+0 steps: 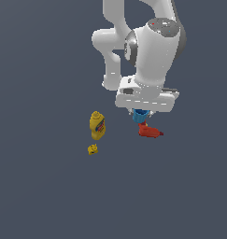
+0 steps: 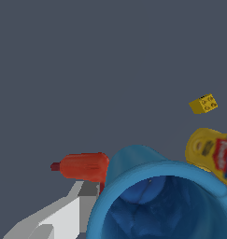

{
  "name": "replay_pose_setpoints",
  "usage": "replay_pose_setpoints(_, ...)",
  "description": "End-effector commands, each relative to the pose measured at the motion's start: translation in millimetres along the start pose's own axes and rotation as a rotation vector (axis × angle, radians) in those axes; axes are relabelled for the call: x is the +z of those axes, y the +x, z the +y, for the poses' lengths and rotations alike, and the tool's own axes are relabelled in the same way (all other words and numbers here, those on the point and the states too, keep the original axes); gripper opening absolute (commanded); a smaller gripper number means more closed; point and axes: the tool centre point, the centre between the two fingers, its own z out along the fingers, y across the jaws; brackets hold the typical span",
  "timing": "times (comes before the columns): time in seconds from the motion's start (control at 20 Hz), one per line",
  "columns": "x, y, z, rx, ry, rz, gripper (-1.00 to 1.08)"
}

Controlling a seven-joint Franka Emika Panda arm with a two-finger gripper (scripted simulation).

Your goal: Pick up a designated object from a clutter of objects.

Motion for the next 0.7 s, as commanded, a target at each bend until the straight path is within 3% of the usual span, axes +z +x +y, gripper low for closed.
replay_pose_setpoints(0.0, -18.8, -13.8, 2.6, 0.0, 0.0, 0.001, -1.0)
replay_pose_setpoints(0.65, -117.8, -84.9, 15.5, 0.0, 0.001, 0.001, -1.0)
